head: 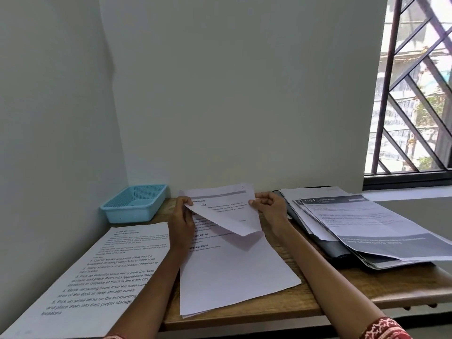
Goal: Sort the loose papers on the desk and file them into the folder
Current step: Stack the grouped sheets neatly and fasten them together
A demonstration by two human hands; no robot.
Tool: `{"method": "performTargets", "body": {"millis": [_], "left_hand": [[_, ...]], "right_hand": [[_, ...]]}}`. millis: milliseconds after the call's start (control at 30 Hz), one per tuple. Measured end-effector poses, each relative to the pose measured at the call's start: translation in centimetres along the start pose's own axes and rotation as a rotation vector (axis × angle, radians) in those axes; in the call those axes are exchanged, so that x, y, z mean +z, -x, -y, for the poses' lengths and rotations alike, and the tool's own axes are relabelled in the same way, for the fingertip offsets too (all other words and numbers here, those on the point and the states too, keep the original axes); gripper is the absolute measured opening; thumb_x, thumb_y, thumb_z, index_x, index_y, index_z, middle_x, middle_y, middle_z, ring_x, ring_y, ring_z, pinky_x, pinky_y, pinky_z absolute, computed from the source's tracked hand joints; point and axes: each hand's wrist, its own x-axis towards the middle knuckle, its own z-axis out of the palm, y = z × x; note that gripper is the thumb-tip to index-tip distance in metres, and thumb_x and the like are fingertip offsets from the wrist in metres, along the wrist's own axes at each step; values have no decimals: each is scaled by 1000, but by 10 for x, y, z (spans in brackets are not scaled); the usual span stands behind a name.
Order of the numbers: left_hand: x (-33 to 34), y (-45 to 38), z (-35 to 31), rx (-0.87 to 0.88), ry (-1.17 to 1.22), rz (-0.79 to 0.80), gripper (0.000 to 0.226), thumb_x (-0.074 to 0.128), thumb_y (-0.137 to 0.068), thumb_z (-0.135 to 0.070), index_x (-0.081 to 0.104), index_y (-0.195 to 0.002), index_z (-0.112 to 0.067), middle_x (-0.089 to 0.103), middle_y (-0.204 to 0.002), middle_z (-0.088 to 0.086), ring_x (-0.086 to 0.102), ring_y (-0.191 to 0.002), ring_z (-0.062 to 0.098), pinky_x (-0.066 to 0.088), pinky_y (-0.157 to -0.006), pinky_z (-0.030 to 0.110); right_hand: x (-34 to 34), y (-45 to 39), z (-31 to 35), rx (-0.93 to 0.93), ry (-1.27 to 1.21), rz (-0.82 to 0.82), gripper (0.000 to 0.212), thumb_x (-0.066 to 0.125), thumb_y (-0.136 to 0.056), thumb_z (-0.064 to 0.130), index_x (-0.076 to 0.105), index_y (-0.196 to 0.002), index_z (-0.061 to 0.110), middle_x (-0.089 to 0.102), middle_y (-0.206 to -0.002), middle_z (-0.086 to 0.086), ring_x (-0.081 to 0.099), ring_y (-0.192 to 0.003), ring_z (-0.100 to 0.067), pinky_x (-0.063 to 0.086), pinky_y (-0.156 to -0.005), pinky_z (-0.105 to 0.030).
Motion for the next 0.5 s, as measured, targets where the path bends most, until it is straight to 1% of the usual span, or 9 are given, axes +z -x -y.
{"method": "performTargets", "body": {"millis": [67, 133, 233, 300, 367, 433, 467, 500], "left_hand": [[0, 0, 0, -12, -2, -1, 24, 42, -84, 19, 52, -89, -2, 53, -83, 1, 44, -72, 2, 33, -62, 19], [0, 1, 0, -23, -1, -1, 26, 42, -85, 18, 51, -88, -6, 52, -84, 0, 43, -72, 1, 33, -62, 20], [0, 1, 0, -32, -2, 2, 31, 42, -85, 19, 48, -88, -11, 52, -84, 0, 43, -72, 1, 34, -63, 20], [-1, 1, 0, -39, -3, 1, 30, 42, -85, 18, 49, -89, -10, 52, -86, 0, 43, -72, 1, 33, -64, 19], [-1, 1, 0, -43, -8, -5, 27, 42, -85, 18, 51, -90, -7, 53, -87, 0, 44, -74, -1, 33, -65, 16], [-1, 1, 1, -62, -16, -9, 26, 42, -86, 17, 52, -91, -6, 53, -88, 0, 44, -73, -1, 33, -64, 16], [-2, 0, 2, -71, -21, -11, 26, 42, -86, 17, 52, -92, -7, 53, -88, 0, 44, -73, 0, 33, -64, 16], [-2, 0, 3, -77, -23, -14, 26, 42, -86, 17, 51, -91, -8, 53, -89, 0, 44, -72, 0, 33, -64, 16]], "right_hand": [[-1, 1, 1, -23, 29, 9, 18, 76, -74, -1, 62, -78, 9, 68, -81, -9, 65, -74, -21, 55, -69, -28], [-2, 1, 2, -45, 20, 27, 17, 76, -74, -2, 63, -76, 8, 69, -79, -10, 66, -72, -21, 55, -64, -24], [-3, 2, 3, -77, 13, 52, 17, 74, -75, -4, 63, -71, 8, 69, -76, -9, 65, -69, -20, 54, -64, -26], [-4, 2, 2, -100, 38, 64, 20, 75, -75, -4, 63, -67, 11, 69, -78, -8, 65, -74, -22, 55, -70, -33], [-2, 3, 3, -131, 59, 78, 27, 77, -72, -2, 65, -61, 20, 68, -88, -2, 64, -87, -24, 52, -80, -40], [0, 4, 6, -180, 139, 70, 35, 80, -69, 1, 67, -54, 31, 64, -102, 6, 59, -101, -20, 47, -90, -39], [0, 5, 8, -191, 159, 88, 38, 81, -66, 1, 68, -53, 34, 62, -105, 7, 57, -103, -20, 44, -92, -38], [1, 6, 9, -172, 117, 147, 35, 82, -63, 1, 69, -53, 32, 62, -105, 7, 57, -103, -20, 44, -93, -39]]}}
